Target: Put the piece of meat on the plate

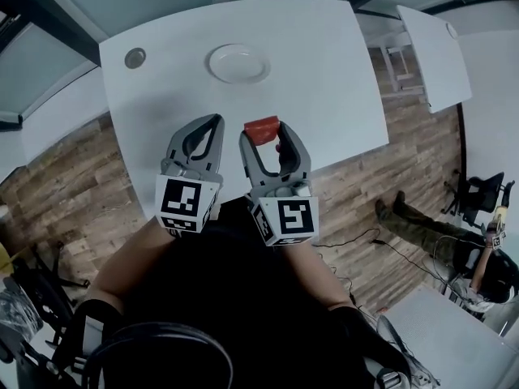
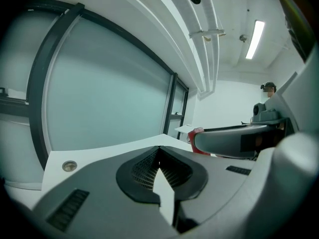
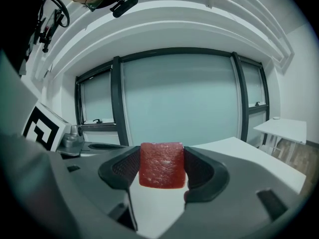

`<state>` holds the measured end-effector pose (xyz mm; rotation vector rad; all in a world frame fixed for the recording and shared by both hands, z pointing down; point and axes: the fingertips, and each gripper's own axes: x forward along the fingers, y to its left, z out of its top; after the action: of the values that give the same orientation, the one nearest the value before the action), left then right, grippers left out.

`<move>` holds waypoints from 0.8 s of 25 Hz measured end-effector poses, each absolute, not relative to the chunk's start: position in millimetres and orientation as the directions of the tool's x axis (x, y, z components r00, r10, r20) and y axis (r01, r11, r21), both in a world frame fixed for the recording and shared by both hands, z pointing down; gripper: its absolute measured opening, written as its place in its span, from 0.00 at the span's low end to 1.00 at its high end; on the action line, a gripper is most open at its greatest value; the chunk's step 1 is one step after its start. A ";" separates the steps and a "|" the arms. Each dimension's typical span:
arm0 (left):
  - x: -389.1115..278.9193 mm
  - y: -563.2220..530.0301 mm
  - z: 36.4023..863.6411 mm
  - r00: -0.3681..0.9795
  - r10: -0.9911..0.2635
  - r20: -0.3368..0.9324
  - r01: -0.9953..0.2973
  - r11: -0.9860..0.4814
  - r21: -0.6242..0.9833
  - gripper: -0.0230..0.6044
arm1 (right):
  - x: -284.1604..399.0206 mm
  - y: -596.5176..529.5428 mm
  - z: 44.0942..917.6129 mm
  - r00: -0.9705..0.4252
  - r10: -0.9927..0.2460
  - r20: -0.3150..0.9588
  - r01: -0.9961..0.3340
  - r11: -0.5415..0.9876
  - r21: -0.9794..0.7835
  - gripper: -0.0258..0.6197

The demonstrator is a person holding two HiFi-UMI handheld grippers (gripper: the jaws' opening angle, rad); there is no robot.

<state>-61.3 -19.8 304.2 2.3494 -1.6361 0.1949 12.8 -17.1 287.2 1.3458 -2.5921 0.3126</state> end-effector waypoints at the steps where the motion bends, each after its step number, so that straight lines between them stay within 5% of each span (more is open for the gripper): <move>1: -61.8 -23.1 305.2 0.345 -0.900 0.267 -0.937 -0.318 0.142 0.04 | 10.5 -21.6 289.3 -0.574 -0.770 0.279 -0.814 0.573 -0.096 0.47; 20: -63.8 -93.5 357.9 0.274 -0.882 0.383 -0.961 -0.238 0.141 0.04 | -0.3 -102.2 347.4 -0.633 -0.673 0.384 -0.758 0.639 -0.130 0.47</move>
<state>-63.8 -93.5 357.9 2.2052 -1.6761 0.3187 -0.3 -102.2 347.4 1.1502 -2.5613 0.4044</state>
